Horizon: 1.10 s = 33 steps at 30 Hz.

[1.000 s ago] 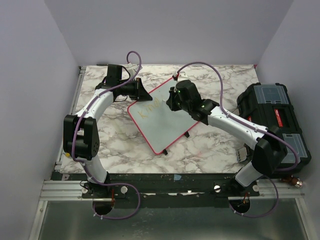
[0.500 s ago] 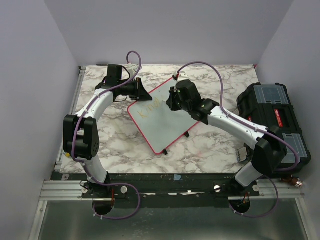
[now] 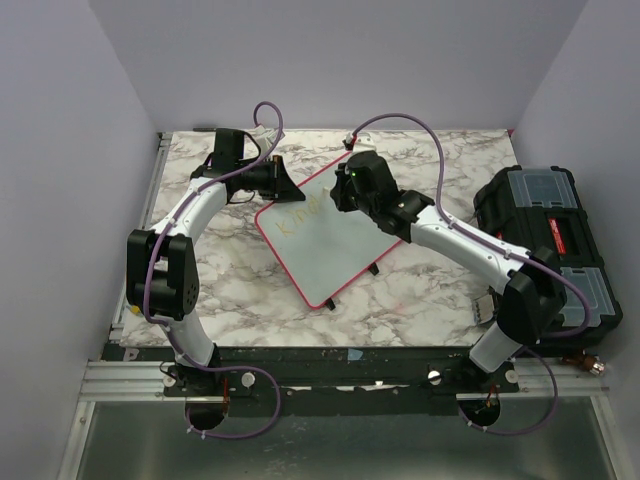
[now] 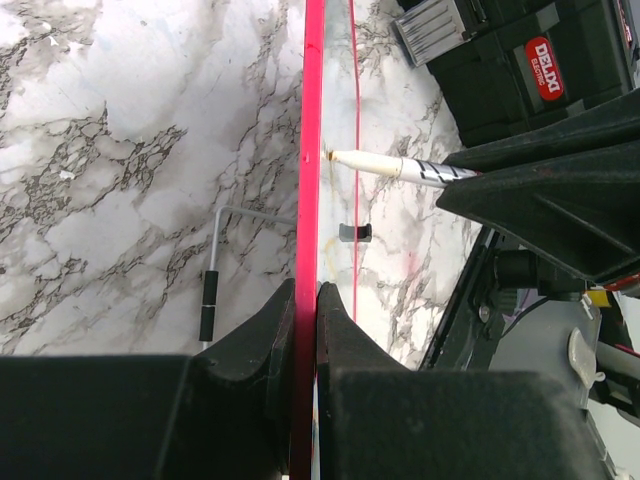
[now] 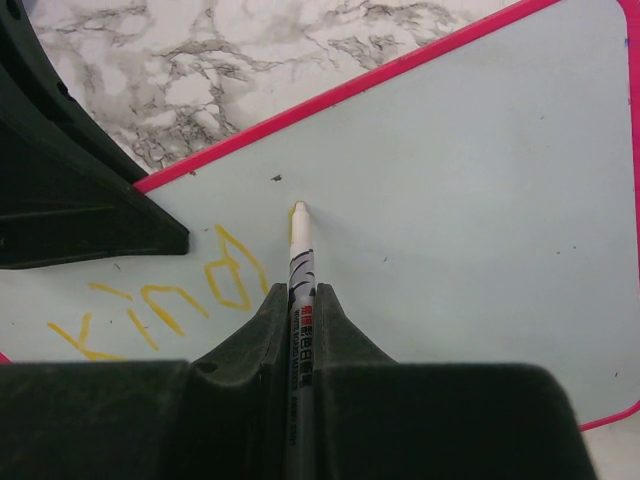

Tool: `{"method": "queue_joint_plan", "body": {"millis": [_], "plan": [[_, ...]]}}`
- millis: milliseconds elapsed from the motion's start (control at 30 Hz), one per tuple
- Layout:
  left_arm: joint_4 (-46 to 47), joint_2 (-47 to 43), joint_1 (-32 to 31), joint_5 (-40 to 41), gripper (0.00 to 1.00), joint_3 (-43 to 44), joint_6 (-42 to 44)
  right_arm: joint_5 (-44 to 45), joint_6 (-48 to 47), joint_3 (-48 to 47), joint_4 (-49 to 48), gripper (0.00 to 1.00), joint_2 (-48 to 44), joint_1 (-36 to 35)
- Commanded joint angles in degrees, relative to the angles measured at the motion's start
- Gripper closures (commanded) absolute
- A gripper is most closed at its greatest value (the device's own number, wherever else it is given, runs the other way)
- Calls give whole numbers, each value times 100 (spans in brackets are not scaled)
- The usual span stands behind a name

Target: Write a sentence on the whiteboard

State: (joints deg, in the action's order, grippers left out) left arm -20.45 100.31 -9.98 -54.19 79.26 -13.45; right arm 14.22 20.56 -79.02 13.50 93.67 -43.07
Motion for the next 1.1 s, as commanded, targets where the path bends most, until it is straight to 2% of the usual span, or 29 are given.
{"method": "queue_joint_plan", "body": {"millis": [0,1067], "plan": [[-324,124,-172,218,100,-34,611,378,49,-209,153,99,143,-7],[-363,149,-171,251,100,-16,629,496,162,517,362,100,-424,-3]]}}
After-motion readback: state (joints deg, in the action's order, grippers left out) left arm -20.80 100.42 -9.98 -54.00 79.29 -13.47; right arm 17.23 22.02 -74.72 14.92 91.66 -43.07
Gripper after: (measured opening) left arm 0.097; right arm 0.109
